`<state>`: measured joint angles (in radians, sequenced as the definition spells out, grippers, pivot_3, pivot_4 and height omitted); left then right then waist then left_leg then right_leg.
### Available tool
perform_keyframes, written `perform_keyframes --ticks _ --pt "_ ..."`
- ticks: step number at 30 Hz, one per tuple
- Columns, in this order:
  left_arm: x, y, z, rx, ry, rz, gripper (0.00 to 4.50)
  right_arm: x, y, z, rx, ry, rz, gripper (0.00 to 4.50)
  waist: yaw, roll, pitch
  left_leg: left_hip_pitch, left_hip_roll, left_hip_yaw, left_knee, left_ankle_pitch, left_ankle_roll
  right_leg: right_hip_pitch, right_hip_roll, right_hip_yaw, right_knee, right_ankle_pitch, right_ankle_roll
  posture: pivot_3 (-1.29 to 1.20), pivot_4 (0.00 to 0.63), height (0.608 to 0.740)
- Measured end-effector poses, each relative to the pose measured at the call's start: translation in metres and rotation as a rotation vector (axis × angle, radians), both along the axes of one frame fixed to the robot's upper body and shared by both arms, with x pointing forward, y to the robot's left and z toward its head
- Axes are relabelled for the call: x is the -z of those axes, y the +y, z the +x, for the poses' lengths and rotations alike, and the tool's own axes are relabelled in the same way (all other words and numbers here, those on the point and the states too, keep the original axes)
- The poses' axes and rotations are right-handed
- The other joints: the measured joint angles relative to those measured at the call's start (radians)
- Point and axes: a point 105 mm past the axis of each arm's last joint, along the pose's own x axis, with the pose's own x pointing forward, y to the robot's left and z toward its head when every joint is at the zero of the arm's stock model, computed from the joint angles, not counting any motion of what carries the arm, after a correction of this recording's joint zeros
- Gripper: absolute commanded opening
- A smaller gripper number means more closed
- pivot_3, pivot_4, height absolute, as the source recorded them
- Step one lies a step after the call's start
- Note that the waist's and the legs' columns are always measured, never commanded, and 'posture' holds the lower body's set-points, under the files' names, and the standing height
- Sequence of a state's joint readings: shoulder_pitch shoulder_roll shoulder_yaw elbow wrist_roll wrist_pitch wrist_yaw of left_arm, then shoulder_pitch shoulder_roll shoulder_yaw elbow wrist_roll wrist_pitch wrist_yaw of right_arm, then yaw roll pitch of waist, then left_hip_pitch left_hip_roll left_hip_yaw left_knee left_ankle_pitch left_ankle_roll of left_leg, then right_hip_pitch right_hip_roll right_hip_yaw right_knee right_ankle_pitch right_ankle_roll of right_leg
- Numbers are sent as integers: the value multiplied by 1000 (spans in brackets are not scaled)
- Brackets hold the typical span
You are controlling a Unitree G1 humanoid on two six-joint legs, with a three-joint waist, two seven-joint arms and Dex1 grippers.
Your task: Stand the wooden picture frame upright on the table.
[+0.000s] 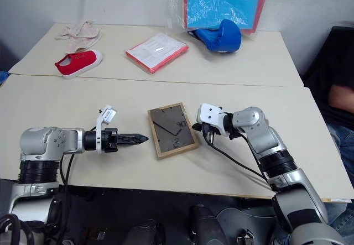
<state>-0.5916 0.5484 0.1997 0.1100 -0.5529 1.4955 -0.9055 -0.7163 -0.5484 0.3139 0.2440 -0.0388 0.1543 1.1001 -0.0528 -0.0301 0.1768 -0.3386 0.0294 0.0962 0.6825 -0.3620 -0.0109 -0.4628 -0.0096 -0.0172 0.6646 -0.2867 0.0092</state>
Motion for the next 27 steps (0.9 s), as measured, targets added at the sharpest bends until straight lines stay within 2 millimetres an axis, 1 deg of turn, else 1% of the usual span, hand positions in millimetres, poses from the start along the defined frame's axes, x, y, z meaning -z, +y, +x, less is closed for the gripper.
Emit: perform_keyframes --ticks 4,9,15,17,18,23,24,25,27 --pt "4 -8 -3 3 27 29 4474 1 2 -4 -12 -1 -4 0 1 0 0 2 0 0 0 0 -1 1 0 0 -1 0 0 0 150 740" --pt "9 -25 -1 17 34 6 4474 3 5 -7 -11 18 0 0 18 5 -6 3 -1 0 0 0 0 4 -1 0 -2 0 0 0 150 740" --pt "10 -35 3 17 48 -4 4474 5 1 -6 26 30 -4 0 29 7 -11 5 -1 -2 0 -1 1 8 -1 -1 -4 0 0 0 150 740" --pt "10 -38 6 1 70 -31 4075 5 -1 -5 39 30 -6 0 31 7 -11 7 -1 -3 0 -1 1 11 -1 -1 -5 0 0 0 150 740" --pt "11 -38 7 -6 78 -32 3886 4 -1 -5 41 25 -7 0 30 7 -11 8 -1 -3 0 -2 1 11 -1 -1 -6 0 0 0 150 740" --pt "12 -33 5 -14 78 -15 3886 7 -5 -12 15 9 -49 0 25 7 -11 8 -1 -3 -1 -2 0 11 0 -1 -6 0 0 0 150 740" --pt "13 -30 0 0 69 10 3886 6 -4 -16 -11 7 -65 0 24 7 -11 8 0 -3 -1 -2 0 11 0 -2 -6 0 0 0 150 740" --pt "15 -26 -7 26 62 45 3886 5 -7 -21 -42 9 -96 0 20 7 -11 8 0 -3 -1 -3 -1 11 0 -1 -6 0 0 0 150 740" --pt "16 -20 -15 48 60 75 3886 4 -14 -27 -59 19 -131 0 16 7 -11 9 0 -3 -2 -3 -2 11 1 -1 -6 0 0 0 150 740"
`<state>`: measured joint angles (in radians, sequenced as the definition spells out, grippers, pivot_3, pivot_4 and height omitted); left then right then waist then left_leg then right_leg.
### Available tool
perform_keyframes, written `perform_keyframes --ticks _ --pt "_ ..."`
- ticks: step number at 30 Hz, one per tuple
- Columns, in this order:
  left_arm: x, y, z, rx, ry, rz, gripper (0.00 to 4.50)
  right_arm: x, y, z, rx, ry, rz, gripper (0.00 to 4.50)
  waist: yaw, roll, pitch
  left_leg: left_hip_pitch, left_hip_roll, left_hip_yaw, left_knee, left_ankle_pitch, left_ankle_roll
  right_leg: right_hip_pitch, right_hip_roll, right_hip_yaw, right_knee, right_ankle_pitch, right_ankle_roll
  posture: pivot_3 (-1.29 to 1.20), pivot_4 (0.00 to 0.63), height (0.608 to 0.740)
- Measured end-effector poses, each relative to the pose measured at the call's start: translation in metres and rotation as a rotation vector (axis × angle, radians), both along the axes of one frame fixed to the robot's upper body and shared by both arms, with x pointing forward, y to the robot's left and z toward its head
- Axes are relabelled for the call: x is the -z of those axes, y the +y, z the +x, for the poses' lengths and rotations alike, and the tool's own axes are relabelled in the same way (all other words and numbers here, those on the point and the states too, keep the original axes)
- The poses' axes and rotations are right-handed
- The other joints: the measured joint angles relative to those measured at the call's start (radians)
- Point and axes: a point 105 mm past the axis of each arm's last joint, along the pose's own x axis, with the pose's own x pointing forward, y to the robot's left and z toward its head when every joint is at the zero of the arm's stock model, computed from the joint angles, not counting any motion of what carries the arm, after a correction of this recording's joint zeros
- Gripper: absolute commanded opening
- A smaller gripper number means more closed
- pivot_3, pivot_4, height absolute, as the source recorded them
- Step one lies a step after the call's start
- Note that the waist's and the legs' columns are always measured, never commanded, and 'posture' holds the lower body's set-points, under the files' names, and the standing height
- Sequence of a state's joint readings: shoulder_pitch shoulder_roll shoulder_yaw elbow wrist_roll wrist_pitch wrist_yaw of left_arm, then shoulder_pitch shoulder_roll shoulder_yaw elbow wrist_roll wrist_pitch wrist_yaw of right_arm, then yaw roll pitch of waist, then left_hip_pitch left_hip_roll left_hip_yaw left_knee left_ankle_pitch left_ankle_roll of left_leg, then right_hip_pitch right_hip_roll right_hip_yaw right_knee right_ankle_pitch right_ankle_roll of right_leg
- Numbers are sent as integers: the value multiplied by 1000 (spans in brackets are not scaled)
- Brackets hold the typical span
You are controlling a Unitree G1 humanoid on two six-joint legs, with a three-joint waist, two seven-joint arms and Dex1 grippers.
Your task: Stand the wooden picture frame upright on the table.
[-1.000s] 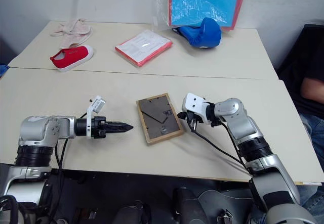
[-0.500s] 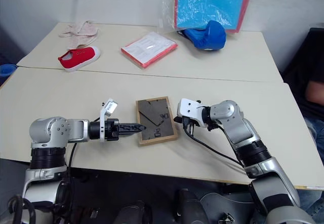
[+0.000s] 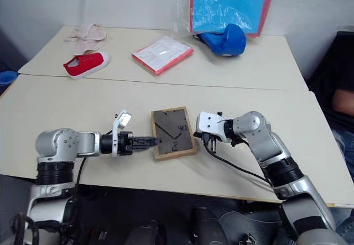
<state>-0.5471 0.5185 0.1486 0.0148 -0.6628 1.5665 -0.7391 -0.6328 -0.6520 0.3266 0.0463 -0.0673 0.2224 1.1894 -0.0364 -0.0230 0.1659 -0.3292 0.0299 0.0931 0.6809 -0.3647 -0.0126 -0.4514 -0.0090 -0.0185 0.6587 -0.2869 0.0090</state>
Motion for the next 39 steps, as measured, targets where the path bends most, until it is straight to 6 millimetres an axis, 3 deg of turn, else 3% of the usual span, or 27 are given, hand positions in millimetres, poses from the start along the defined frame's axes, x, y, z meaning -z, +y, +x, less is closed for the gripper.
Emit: perform_keyframes --ticks 4,16,24,30,33,35,39 --pt "3 2 -6 20 6 22 3886 8 10 -13 -53 45 0 0 -6 0 0 8 0 0 -2 0 -1 8 0 0 0 -1 -1 0 150 740" --pt "3 -42 12 53 28 -102 3886 14 29 -16 -60 60 37 0 36 0 0 5 -1 -2 0 -2 3 8 -1 1 -3 -1 0 0 150 740" --pt "5 -30 14 29 77 -108 1585 13 29 -15 -52 49 38 0 10 -1 1 5 0 -2 0 -1 1 7 0 1 -2 -1 0 0 150 740" --pt "1 -22 7 40 72 -111 1427 17 18 -17 -15 69 47 0 1 -2 2 5 0 -2 -1 0 -1 6 1 1 -1 -1 0 0 150 740" --pt "-12 -18 5 54 18 -134 1427 2 14 -17 31 111 136 545 1 -3 5 3 0 -2 -1 0 -1 3 1 1 0 -1 0 0 150 740" --pt "-24 -17 3 76 -43 -151 1427 -15 11 -16 62 131 212 1255 4 -3 5 2 0 -2 -1 0 -1 3 0 1 0 -1 0 0 150 740" --pt "-43 -15 -2 135 -179 -129 1427 -66 11 -13 122 241 426 2597 2 -2 6 1 0 -2 -1 0 -1 2 0 1 0 -1 -1 0 150 740"
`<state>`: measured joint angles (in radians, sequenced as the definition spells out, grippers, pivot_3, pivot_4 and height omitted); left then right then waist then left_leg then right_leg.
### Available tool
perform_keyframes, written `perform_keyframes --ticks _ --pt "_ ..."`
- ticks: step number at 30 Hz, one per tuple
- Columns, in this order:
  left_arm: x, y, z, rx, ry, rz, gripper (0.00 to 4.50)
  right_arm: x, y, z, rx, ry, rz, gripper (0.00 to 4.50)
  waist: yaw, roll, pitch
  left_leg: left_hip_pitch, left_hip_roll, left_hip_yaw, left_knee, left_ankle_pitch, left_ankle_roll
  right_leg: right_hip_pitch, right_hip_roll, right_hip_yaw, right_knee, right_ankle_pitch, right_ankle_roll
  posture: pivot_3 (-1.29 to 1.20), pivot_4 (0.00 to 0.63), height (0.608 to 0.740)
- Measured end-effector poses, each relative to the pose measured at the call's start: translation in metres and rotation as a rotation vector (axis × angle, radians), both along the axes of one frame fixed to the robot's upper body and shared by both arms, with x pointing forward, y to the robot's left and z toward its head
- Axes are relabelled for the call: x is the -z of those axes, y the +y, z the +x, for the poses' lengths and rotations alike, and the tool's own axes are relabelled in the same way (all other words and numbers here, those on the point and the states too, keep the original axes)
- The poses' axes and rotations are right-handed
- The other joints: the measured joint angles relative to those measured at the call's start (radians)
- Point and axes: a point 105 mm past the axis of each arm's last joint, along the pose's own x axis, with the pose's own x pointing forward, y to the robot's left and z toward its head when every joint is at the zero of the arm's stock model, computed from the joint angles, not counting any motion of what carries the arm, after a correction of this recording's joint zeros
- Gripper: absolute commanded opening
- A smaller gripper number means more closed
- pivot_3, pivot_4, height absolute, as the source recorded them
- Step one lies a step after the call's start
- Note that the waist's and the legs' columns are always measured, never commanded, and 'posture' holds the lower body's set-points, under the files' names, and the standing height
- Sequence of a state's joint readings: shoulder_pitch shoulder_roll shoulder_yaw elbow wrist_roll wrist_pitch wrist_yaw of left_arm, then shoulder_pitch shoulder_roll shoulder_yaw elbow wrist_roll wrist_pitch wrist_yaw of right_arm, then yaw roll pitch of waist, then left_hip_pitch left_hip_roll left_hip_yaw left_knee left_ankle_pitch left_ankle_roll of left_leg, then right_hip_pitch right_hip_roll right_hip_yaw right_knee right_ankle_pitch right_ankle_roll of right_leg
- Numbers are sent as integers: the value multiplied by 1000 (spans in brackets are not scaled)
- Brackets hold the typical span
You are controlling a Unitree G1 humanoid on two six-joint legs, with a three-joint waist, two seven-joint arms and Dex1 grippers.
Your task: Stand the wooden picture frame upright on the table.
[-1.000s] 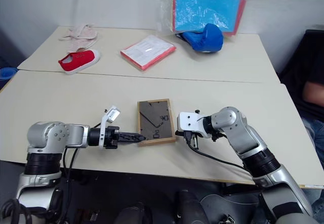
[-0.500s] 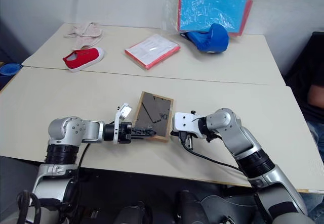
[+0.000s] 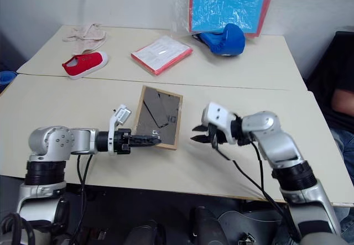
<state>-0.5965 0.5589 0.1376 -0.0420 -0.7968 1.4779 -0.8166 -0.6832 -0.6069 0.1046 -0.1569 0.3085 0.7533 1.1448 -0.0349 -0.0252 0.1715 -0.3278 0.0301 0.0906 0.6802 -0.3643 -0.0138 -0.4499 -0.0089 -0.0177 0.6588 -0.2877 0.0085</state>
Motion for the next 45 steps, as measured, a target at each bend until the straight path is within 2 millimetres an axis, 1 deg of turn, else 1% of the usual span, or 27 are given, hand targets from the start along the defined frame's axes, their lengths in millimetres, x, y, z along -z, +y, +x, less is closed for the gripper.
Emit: perform_keyframes --ticks 1,3,5,6,8,10,13,15,20,21,23,25,26,28,29,31,32,35,36,37,38,39,40,42,44,45 --pt "-4 -1 -2 16 -38 7 1427 -16 1 1 6 5 46 2898 1 0 0 0 0 -1 0 0 0 0 0 0 0 0 0 0 150 740" --pt "-6 -3 -5 45 -84 25 1427 -32 9 2 3 44 130 3549 1 0 0 0 0 -1 -1 0 0 0 0 -1 -1 0 -1 0 150 740" --pt "-5 -8 -7 79 -122 39 1427 -40 21 1 -13 116 205 4244 1 0 0 -2 0 -1 -1 0 0 -1 0 0 0 0 -1 0 150 740" --pt "-5 -10 -7 91 -142 44 1427 -42 25 1 -20 147 226 4482 2 0 0 -3 0 -1 0 0 0 -3 0 -1 0 0 -1 0 150 740" --pt "-6 -12 -8 114 -179 63 1427 -47 31 0 -30 193 259 4500 4 0 0 -10 -1 0 0 1 1 -10 -1 0 1 0 0 0 150 740" --pt "-7 -12 -7 118 -203 72 1427 -50 37 -1 -39 223 273 4500 5 0 0 -14 -1 0 1 1 2 -13 -1 0 1 0 0 0 150 740" --pt "-6 -16 -7 135 -225 78 1427 -48 46 -3 -56 230 272 4500 4 0 0 -15 -1 0 0 1 2 -14 -1 0 1 0 0 0 150 740" --pt "-5 -17 -7 138 -231 83 1427 -46 51 -7 -83 233 259 4500 3 0 0 -15 -1 0 1 1 2 -14 -1 0 1 0 0 0 150 740" --pt "-6 -17 -5 141 -265 85 1427 -52 59 -34 -217 236 269 4500 3 0 0 -15 -1 0 1 1 2 -14 -1 0 1 0 0 0 150 740" --pt "-6 -16 -4 135 -267 88 1427 -53 57 -36 -215 229 263 4500 4 0 0 -15 -1 0 1 1 2 -14 -1 0 1 0 0 0 150 740" --pt "-4 -13 -1 120 -259 96 1427 -51 47 -33 -176 223 253 4500 5 0 0 -15 -1 0 1 1 3 -14 -1 0 0 0 0 0 150 740" --pt "-2 -10 2 103 -244 98 1427 -50 34 -32 -135 217 247 4500 6 0 0 -15 -1 0 0 0 3 -14 -1 0 0 0 0 0 150 740" --pt "-2 -8 2 100 -242 99 1427 -49 24 -32 -106 212 235 4500 6 0 0 -16 -1 -1 0 0 3 -14 -1 0 -1 0 0 0 150 740" --pt "-3 -6 4 95 -240 98 1427 -48 9 -32 -64 180 210 4500 7 0 0 -16 -1 -1 0 0 3 -14 -1 -1 -1 0 0 0 150 740" --pt "-6 -6 6 93 -244 94 1427 -44 -4 -31 -26 124 162 4500 8 0 0 -17 -1 -1 0 0 4 -14 -1 -1 -2 0 0 0 150 740" --pt "-11 -1 8 74 -252 95 1427 -35 -26 -22 58 -27 60 4500 8 0 0 -17 -1 -1 0 0 4 -13 0 0 -3 1 2 0 150 740" --pt "-12 0 9 71 -254 96 1427 -30 -31 -18 77 -101 17 4500 6 0 0 -17 -1 0 0 0 4 -13 0 0 -4 1 2 0 150 740" --pt "-15 -2 6 93 -251 76 1427 -15 -41 2 98 -481 -176 4500 -3 -1 1 -16 -1 2 1 0 4 -13 1 3 -3 2 4 0 150 740" --pt "-15 -2 6 97 -244 73 1427 -11 -43 9 76 -714 -279 4500 -5 -2 1 -15 -1 3 1 1 3 -13 2 3 -2 2 4 0 150 740" --pt "-15 -3 5 100 -241 71 1427 -8 -41 11 48 -816 -324 4500 -7 -2 2 -15 -2 3 0 1 3 -14 2 4 -2 2 4 0 150 740" --pt "-15 -3 5 104 -234 69 1427 -6 -36 10 -22 -1022 -388 4500 -9 -2 2 -15 -1 3 0 1 2 -14 2 4 -2 2 4 0 150 740" --pt "-16 -3 5 106 -232 69 1427 -4 -33 9 -61 -1093 -408 4500 -10 -2 2 -15 -1 4 0 1 2 -14 2 4 -2 2 4 0 150 740" --pt "-18 -3 5 110 -227 65 1427 -4 -23 7 -137 -1268 -427 4500 -15 -3 4 -14 -1 4 1 2 1 -14 2 5 0 2 4 0 150 740" --pt "-22 -6 4 128 -215 45 1427 -7 -7 7 -220 -1463 -414 4500 -21 -3 4 -14 -1 5 1 2 1 -14 2 6 1 2 3 0 150 740" --pt "-24 -8 1 146 -200 29 1427 -11 3 8 -249 -1585 -372 4500 -22 -3 5 -13 -1 5 1 3 0 -14 2 6 2 1 2 0 150 740" --pt "-24 -8 1 150 -193 26 1427 -14 7 10 -241 -1620 -348 4500 -22 -3 5 -13 -1 6 1 3 -1 -14 2 6 3 1 2 0 150 740"
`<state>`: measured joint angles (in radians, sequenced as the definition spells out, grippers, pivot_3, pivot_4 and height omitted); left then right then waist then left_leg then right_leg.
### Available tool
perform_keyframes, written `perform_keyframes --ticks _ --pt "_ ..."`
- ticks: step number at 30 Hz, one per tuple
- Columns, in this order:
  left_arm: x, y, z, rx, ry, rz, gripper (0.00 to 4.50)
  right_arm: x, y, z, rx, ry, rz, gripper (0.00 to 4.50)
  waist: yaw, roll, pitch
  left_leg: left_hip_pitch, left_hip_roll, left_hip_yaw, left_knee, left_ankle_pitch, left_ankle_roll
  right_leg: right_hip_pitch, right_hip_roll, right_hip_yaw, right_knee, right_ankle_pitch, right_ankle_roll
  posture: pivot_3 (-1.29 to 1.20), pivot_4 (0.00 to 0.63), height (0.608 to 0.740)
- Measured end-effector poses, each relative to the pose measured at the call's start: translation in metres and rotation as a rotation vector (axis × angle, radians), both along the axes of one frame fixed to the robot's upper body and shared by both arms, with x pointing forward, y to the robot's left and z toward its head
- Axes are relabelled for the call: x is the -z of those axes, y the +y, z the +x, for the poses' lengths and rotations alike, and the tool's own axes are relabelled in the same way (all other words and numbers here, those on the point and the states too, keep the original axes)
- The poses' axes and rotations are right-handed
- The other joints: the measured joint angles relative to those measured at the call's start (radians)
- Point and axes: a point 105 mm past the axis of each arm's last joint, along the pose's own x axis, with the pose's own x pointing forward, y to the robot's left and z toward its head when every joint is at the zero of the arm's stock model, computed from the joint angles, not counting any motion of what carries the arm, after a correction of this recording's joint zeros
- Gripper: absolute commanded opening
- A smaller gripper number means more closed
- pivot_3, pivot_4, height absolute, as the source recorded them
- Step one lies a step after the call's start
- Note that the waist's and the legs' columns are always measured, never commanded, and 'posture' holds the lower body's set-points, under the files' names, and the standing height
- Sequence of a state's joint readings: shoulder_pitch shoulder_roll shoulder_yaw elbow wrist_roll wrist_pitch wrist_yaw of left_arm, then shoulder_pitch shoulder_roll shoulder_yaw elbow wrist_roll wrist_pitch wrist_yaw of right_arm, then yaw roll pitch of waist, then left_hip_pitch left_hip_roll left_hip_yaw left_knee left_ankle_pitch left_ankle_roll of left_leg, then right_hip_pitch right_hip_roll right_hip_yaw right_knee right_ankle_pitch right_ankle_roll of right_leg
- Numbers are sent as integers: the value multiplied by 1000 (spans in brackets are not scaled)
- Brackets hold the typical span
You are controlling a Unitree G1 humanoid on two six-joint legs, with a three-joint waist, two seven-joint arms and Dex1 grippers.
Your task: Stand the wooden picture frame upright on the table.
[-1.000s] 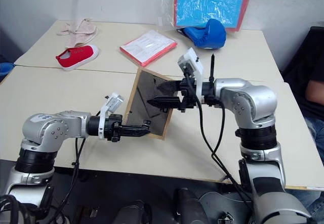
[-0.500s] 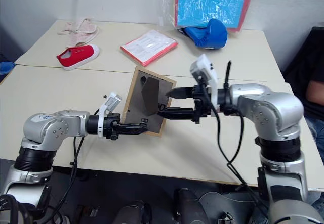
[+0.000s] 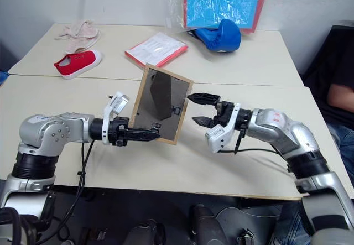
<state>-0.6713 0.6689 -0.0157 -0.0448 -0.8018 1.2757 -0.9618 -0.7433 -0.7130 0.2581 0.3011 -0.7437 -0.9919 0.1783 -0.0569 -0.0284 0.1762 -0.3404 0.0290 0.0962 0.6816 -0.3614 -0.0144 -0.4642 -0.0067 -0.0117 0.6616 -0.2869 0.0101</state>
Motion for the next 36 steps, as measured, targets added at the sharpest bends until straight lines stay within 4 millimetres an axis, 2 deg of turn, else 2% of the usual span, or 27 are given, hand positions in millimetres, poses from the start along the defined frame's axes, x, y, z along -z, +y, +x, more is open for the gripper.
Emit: perform_keyframes --ticks 2,3,5,9,11,12,13,15,17,18,20,22,23,26,28,29,31,33,34,36 --pt "-2 -2 -3 18 24 -13 1427 -10 12 7 -35 -67 70 4500 -2 0 0 1 0 0 0 0 0 0 0 0 1 0 -1 0 150 740" --pt "-4 -3 -4 30 25 -19 1427 -12 16 10 -41 -89 82 4321 0 0 0 1 0 0 0 0 0 0 0 0 1 0 -1 0 150 740" --pt "-7 -4 -4 38 26 -26 1427 -15 24 15 -57 -124 87 3886 0 0 0 1 0 0 0 0 0 0 0 0 1 -1 -1 0 150 740" --pt "-7 -4 -5 38 29 -26 1427 -7 28 23 -74 -154 91 2629 1 0 0 1 0 0 0 1 0 0 0 0 1 -1 -1 0 150 740" --pt "-9 -3 -6 43 53 -51 2148 -7 28 22 -87 -165 120 1999 1 0 0 1 0 0 0 1 0 0 0 0 1 -1 -1 0 150 740" --pt "-10 -2 -5 40 52 -54 2284 -7 28 22 -94 -170 123 1851 1 0 0 1 0 0 0 1 0 0 0 0 1 -1 -1 0 150 740" --pt "-11 0 -5 30 49 -58 2660 -8 29 22 -102 -181 125 1564 -2 0 0 1 0 0 0 1 0 0 0 1 1 -1 -1 0 150 740" --pt "-15 1 -4 24 36 -71 3216 -5 29 23 -109 -186 102 1260 -3 0 0 2 0 0 0 1 0 0 0 1 2 -1 -1 0 150 740" --pt "-17 4 -2 -2 21 -73 3762 -5 30 22 -118 -184 111 1259 -4 0 0 2 0 1 0 1 0 0 0 1 2 -1 -1 0 150 740" --pt "-20 8 0 -27 3 -79 4173 -6 31 22 -124 -185 111 1259 -5 0 0 2 0 1 0 1 0 0 0 1 2 -1 -1 0 150 740" --pt "-29 20 3 -92 -42 -94 4500 -9 33 23 -137 -180 107 1259 -10 0 0 2 0 1 0 1 0 0 0 1 2 -1 -1 0 150 740" --pt "-41 42 -1 -173 -112 -95 4500 -13 32 25 -134 -169 123 1259 -20 0 0 2 0 1 -1 1 0 0 0 1 2 -1 -1 0 150 740" --pt "-44 47 -3 -189 -131 -92 4500 -13 31 26 -129 -164 125 1259 -21 0 0 2 0 1 -1 1 0 0 0 1 2 -1 -1 0 150 740" --pt "-55 70 -23 -239 -244 -63 4500 -11 28 29 -121 -102 131 1259 -31 0 0 2 0 1 -1 1 0 0 0 2 2 -1 -1 0 150 740" --pt "-62 82 -41 -271 -369 -12 4500 -7 31 35 -82 48 172 1259 -32 -1 1 4 1 1 -1 1 0 2 0 1 2 -1 -1 0 150 740" --pt "-63 84 -48 -286 -439 24 4500 -6 32 39 -39 177 252 1259 -32 -2 1 6 1 0 -2 1 0 4 1 1 1 -1 -1 0 150 740" --pt "-65 85 -55 -328 -595 93 4500 5 31 50 38 606 448 1259 -26 -2 1 5 2 -2 1 1 0 6 0 -1 2 0 -1 0 150 740" --pt "-70 81 -54 -363 -698 86 4500 16 35 49 17 991 536 1259 -12 1 2 5 1 -3 1 1 3 6 -2 -1 3 1 0 0 150 740" --pt "-71 80 -53 -388 -738 64 4500 18 37 47 -11 1183 563 1259 -3 1 3 5 1 -3 1 1 4 7 -2 -1 2 1 1 0 150 740" --pt "-68 78 -49 -415 -761 40 4500 11 37 43 -74 1457 614 1259 5 1 3 4 1 -4 1 0 5 7 -2 -3 0 1 1 0 150 740"
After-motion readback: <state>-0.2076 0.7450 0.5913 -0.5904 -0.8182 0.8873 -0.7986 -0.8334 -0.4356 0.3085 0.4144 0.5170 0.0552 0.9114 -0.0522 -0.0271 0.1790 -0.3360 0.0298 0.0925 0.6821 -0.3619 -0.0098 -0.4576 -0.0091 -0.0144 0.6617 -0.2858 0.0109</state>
